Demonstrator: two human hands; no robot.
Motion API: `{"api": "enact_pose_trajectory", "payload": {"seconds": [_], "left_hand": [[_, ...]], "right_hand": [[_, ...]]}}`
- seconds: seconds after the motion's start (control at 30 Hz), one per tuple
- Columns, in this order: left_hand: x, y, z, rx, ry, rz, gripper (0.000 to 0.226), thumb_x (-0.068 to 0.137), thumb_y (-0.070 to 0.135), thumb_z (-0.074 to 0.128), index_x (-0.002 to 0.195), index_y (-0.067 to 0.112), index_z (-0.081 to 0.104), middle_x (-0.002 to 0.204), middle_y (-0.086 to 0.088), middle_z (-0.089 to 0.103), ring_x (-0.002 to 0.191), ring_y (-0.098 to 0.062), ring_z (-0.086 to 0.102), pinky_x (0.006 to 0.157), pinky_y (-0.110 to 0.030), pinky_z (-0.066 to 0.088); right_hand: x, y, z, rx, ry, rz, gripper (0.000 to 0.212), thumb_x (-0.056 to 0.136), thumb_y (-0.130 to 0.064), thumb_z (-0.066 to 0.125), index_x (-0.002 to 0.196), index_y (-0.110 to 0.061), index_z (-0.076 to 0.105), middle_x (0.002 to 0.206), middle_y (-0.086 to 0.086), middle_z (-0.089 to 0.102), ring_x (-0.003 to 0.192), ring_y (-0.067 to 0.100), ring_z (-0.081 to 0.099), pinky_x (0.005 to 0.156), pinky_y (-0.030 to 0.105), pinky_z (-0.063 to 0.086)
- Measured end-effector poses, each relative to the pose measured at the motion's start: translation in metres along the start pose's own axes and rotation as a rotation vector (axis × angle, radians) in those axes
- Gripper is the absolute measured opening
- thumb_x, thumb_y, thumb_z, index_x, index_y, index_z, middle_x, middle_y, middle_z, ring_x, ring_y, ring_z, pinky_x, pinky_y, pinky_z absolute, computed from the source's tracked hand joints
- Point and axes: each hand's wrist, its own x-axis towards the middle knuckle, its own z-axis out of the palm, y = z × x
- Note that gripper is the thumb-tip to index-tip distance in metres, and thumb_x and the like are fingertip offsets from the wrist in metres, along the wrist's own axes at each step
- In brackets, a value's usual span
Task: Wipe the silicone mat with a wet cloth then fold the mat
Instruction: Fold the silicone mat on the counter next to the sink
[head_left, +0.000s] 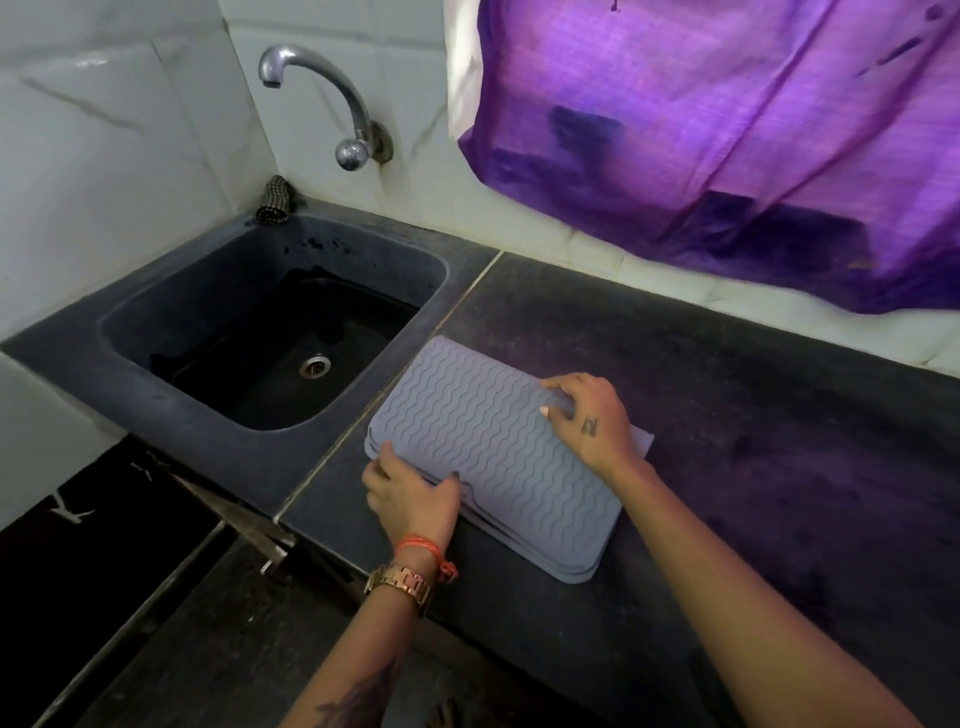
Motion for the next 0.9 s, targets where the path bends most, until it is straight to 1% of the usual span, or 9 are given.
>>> {"api": "enact_pose_trajectory", "payload": {"seconds": [0.07, 0.17, 0.23, 0.3, 0.43, 0.57, 0.67, 0.83, 0.9], "left_hand": [[0.009, 0.003, -0.003, 0.088, 0.002, 0.044, 0.072, 0.078, 0.020, 0.069, 0.139, 0.018, 0.032, 0.145, -0.014, 0.025, 0.133, -0.034, 0.025, 0.106, -0.045, 0.031], [0.022, 0.004, -0.003, 0.279, -0.003, 0.222, 0.051, 0.079, 0.021, 0.067, 0.128, 0.022, 0.049, 0.137, -0.010, 0.040, 0.127, -0.031, 0.032, 0.104, -0.041, 0.032], [0.030, 0.005, 0.000, 0.354, -0.032, 0.348, 0.041, 0.079, 0.019, 0.067, 0.119, 0.024, 0.057, 0.129, -0.006, 0.049, 0.123, -0.027, 0.038, 0.103, -0.038, 0.033], [0.037, 0.009, 0.005, 0.332, -0.144, 0.464, 0.033, 0.079, 0.014, 0.067, 0.109, 0.024, 0.062, 0.120, -0.002, 0.054, 0.115, -0.022, 0.045, 0.099, -0.034, 0.037], [0.049, 0.013, 0.013, 0.302, -0.444, 0.652, 0.025, 0.078, 0.006, 0.067, 0.098, 0.020, 0.066, 0.105, 0.003, 0.059, 0.098, -0.012, 0.054, 0.086, -0.022, 0.044], [0.068, 0.019, 0.011, 0.339, -0.664, 0.680, 0.019, 0.074, 0.004, 0.071, 0.087, 0.018, 0.068, 0.090, 0.007, 0.061, 0.083, -0.005, 0.056, 0.080, -0.017, 0.047], [0.076, 0.026, 0.008, 0.401, -0.811, 0.676, 0.018, 0.071, 0.004, 0.074, 0.080, 0.019, 0.066, 0.086, 0.010, 0.059, 0.081, -0.003, 0.056, 0.073, -0.011, 0.043], [0.079, 0.031, 0.008, 0.475, -0.871, 0.719, 0.014, 0.071, 0.009, 0.075, 0.077, 0.019, 0.067, 0.091, 0.006, 0.059, 0.088, -0.009, 0.056, 0.081, -0.018, 0.044], [0.078, 0.030, 0.008, 0.484, -0.871, 0.726, 0.015, 0.069, 0.012, 0.077, 0.077, 0.020, 0.067, 0.092, 0.006, 0.058, 0.088, -0.008, 0.054, 0.079, -0.018, 0.043]], "right_hand": [[-0.015, 0.001, -0.004, 0.018, 0.025, -0.037, 0.021, 0.081, -0.025, 0.069, 0.102, -0.022, 0.070, 0.102, -0.004, 0.068, 0.099, 0.018, 0.054, 0.083, 0.023, 0.038], [-0.038, -0.003, -0.009, 0.070, -0.014, -0.079, 0.007, 0.075, -0.030, 0.074, 0.080, -0.026, 0.072, 0.083, -0.011, 0.069, 0.083, 0.010, 0.056, 0.078, 0.031, 0.047], [-0.051, -0.007, -0.007, 0.071, -0.101, -0.112, 0.011, 0.072, -0.037, 0.075, 0.073, -0.028, 0.070, 0.077, -0.013, 0.066, 0.078, 0.007, 0.056, 0.077, 0.032, 0.048], [-0.062, -0.012, 0.000, 0.042, -0.195, -0.140, 0.022, 0.069, -0.050, 0.073, 0.075, -0.029, 0.067, 0.078, -0.015, 0.063, 0.080, 0.005, 0.055, 0.078, 0.030, 0.046], [-0.077, -0.016, 0.020, -0.096, -0.288, -0.169, 0.046, 0.063, -0.070, 0.063, 0.090, -0.033, 0.060, 0.100, -0.014, 0.054, 0.096, 0.006, 0.044, 0.085, 0.025, 0.037], [-0.083, -0.015, 0.027, -0.188, -0.305, -0.187, 0.049, 0.064, -0.066, 0.065, 0.098, -0.033, 0.055, 0.112, -0.013, 0.044, 0.105, 0.007, 0.035, 0.091, 0.024, 0.027], [-0.082, -0.018, 0.027, -0.189, -0.314, -0.152, 0.044, 0.065, -0.061, 0.067, 0.099, -0.034, 0.055, 0.113, -0.014, 0.044, 0.106, 0.007, 0.035, 0.090, 0.024, 0.028], [-0.082, -0.022, 0.025, -0.142, -0.334, -0.105, 0.039, 0.066, -0.055, 0.070, 0.098, -0.033, 0.060, 0.112, -0.013, 0.048, 0.106, 0.008, 0.039, 0.093, 0.026, 0.035], [-0.080, -0.023, 0.023, -0.132, -0.342, -0.098, 0.036, 0.068, -0.051, 0.071, 0.098, -0.032, 0.063, 0.112, -0.013, 0.050, 0.106, 0.008, 0.041, 0.092, 0.027, 0.036]]}}
